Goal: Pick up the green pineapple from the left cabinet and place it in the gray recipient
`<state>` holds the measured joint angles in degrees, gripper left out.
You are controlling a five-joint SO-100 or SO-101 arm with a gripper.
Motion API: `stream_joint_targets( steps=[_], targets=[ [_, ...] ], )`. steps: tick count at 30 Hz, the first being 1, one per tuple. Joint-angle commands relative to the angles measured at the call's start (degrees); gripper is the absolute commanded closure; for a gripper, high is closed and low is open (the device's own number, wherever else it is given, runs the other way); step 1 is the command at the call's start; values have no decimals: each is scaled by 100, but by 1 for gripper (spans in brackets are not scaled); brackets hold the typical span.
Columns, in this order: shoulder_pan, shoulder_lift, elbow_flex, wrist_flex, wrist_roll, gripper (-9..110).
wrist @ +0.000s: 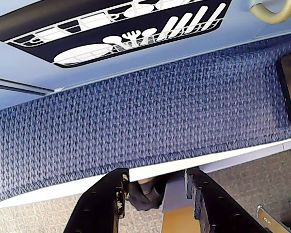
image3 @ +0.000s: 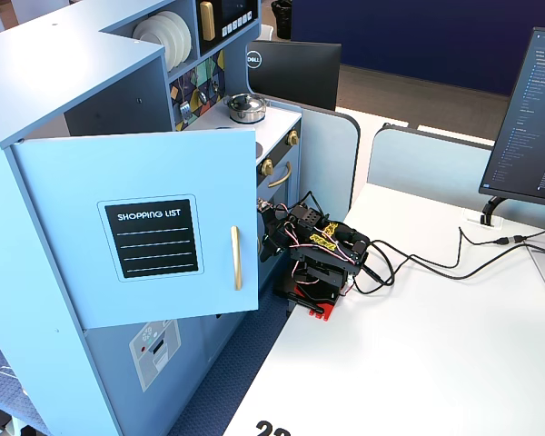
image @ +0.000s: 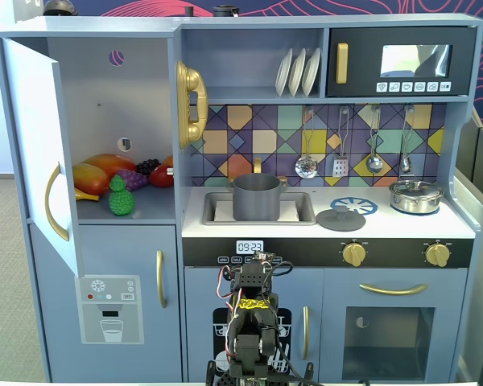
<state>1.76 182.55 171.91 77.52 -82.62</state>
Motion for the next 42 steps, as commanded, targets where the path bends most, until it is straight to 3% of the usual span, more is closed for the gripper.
stream_joint_targets(
  steps=[1, 13, 19, 22, 24, 26, 28, 32, 42],
  targets=[
    [-308, -44, 9, 1020, -483, 101],
    [-712, -53, -9, 765, -510, 101],
    [-2997, -404, -1187, -703, -18, 101],
    [-4342, -703, -2083, -2013, -167, 101],
    [-4702, -853, -2382, -3428, -185, 101],
    [-4755, -1002, -2408, -4852, -211, 101],
    [-4641, -1222, -2426, -5827, -149, 88],
    [-4658, -1441, -2681, -6038, -141, 77],
    [-4781, -2329, -3182, -6961, -1125, 69]
  ],
)
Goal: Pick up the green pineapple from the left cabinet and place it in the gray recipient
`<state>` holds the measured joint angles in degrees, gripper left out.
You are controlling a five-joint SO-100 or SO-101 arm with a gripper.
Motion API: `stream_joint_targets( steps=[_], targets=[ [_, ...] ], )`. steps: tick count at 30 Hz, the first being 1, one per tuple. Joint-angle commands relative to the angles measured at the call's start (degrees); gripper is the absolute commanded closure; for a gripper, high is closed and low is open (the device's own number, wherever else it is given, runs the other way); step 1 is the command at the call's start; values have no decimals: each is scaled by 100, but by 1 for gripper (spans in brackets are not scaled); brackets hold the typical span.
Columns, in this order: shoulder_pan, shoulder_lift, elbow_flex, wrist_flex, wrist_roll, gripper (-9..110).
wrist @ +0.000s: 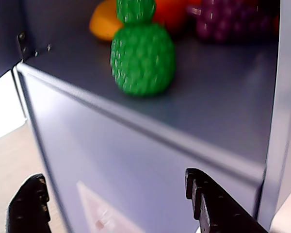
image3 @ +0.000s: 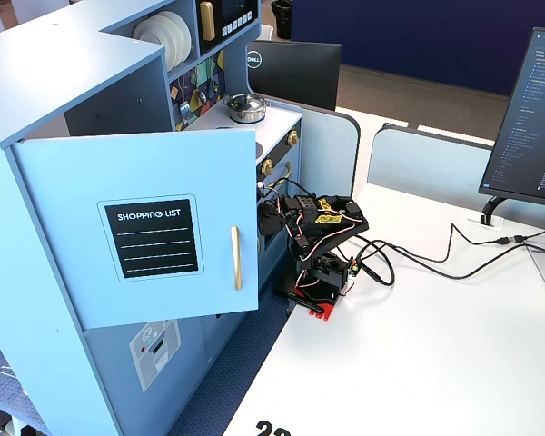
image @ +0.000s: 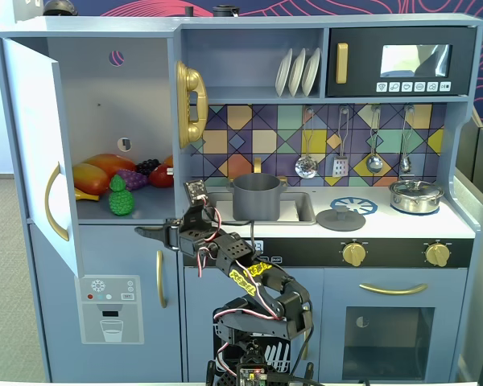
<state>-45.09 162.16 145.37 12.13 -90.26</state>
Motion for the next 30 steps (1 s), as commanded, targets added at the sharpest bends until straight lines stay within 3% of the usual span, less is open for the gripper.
stream_joint_targets(
  steps=[1, 17, 30],
  targets=[
    [-79, -396, -589, -466, -387, 69],
    [193, -2505, -1503, -1925, -97, 58],
    [123, -3894, -2593, -2215, 9, 55]
  ],
)
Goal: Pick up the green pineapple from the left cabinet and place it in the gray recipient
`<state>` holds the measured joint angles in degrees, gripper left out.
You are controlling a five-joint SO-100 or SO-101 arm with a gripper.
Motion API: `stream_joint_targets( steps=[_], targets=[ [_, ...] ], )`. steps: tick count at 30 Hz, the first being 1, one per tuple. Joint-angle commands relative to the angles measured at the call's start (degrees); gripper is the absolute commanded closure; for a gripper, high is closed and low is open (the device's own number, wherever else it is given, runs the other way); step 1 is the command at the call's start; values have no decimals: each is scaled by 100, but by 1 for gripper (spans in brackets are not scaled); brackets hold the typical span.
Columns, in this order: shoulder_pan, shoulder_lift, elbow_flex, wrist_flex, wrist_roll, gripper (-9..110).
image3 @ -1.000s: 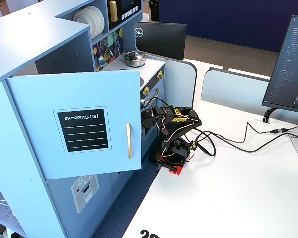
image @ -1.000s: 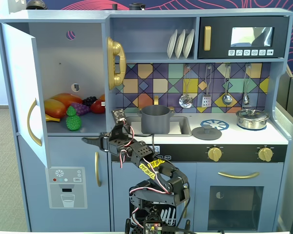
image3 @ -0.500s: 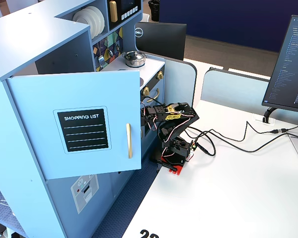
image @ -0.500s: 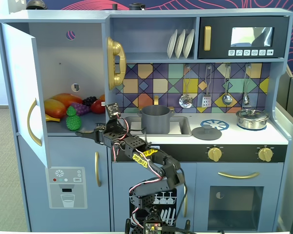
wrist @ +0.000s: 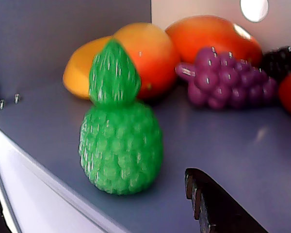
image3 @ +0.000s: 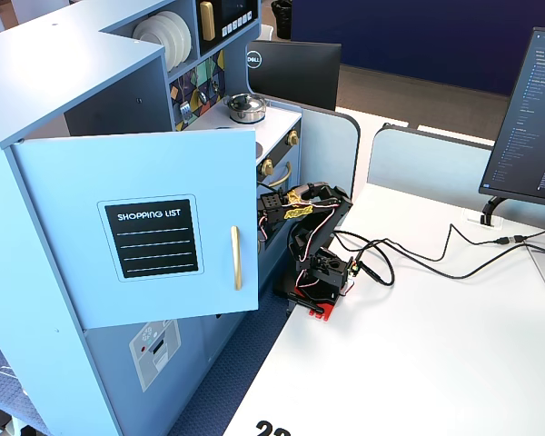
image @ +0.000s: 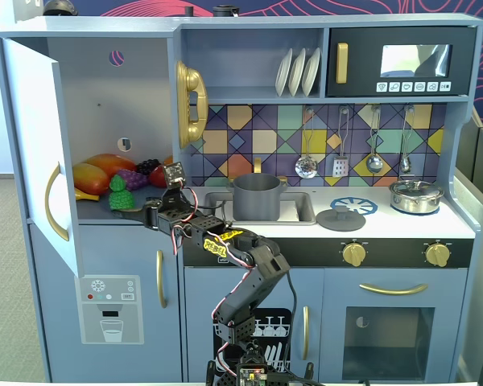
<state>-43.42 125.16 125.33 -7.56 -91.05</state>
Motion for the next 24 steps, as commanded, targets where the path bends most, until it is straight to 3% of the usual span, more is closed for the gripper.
stream_joint_targets(
  steps=[1, 24],
  targets=[
    [-44, -264, -659, -246, 88, 55],
    [97, -1819, -2004, -246, 105, 49]
  ],
)
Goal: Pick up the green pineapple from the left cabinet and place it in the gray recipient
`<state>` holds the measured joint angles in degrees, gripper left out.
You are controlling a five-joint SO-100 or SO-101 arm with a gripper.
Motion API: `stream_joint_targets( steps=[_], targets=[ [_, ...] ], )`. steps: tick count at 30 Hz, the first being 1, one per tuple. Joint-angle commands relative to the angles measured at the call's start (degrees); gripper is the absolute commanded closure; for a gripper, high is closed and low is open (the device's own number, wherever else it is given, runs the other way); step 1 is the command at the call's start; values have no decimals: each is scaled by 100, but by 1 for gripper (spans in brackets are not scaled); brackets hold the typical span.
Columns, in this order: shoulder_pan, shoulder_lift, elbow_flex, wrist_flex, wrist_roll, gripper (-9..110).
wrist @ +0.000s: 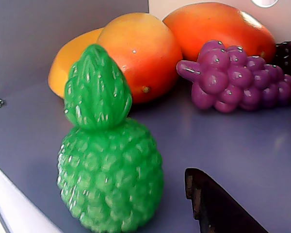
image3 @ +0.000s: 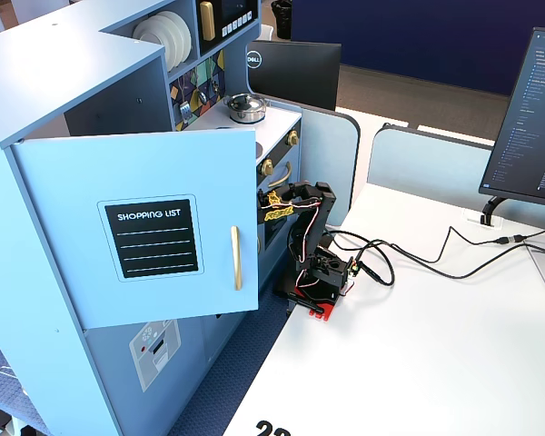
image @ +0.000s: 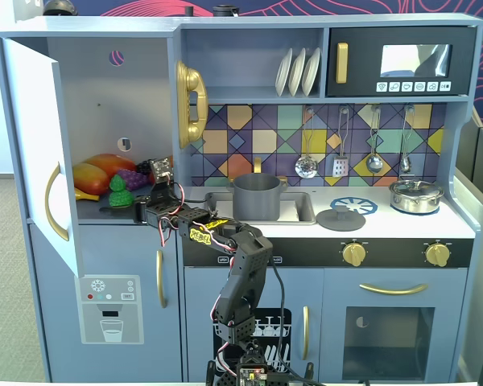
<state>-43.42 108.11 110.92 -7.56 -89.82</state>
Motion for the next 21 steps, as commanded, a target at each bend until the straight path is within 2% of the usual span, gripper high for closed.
stream_joint_targets(
  steps=[1, 10, 11, 14, 21],
  targets=[
    [105, -193, -659, -220, -26, 50],
    [105, -958, -1389, -158, 9, 55],
    [79, -984, -1406, -114, -62, 62],
    [-79, -984, -1397, 255, -624, 100],
    [-123, -510, -1283, 88, -598, 101]
  ],
)
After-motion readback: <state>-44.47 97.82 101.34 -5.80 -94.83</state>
